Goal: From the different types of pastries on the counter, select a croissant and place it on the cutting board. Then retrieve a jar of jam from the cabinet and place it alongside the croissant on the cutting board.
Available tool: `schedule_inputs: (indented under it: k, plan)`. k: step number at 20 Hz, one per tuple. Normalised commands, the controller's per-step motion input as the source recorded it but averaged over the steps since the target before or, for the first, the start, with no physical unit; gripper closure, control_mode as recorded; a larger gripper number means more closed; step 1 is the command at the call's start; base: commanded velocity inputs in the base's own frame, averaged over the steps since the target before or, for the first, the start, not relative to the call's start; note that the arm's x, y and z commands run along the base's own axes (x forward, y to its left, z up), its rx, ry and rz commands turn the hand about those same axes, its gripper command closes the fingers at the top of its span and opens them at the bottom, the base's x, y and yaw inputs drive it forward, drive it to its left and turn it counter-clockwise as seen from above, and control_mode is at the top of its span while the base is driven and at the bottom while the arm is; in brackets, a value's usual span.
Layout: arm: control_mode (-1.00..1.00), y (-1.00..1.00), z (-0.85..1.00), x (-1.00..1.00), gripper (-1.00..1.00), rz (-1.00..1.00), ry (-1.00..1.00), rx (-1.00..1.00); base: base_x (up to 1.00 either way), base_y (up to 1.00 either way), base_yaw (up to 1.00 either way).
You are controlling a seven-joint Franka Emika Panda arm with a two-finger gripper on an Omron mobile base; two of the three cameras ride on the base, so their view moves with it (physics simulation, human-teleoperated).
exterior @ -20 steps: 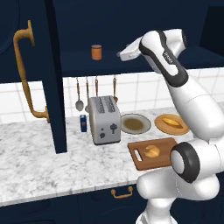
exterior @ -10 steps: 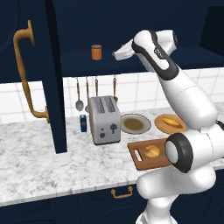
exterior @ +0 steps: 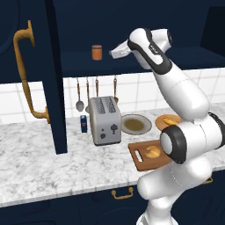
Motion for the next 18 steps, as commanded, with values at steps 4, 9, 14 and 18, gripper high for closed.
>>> schedule_inputs:
  k: [4,9,14,18]
  plan:
    - [-1.00,0.22,0.00,0.27,-1.00,0.00,0.06,0.01,0.00,0.00,0.00]
    - [-1.00,0.19,-0.01,0.35,-1.00,0.00,0.05,0.00,0.00,0.00,0.00]
    - [-1.00,0.10,-0.11,0.24,-1.00,0.02,0.02,0.01,0.00,0.00,0.00]
    - [-1.00,0.06,-0.26,0.09,-1.00,0.11,0.00,0.00,0.00,0.00,0.00]
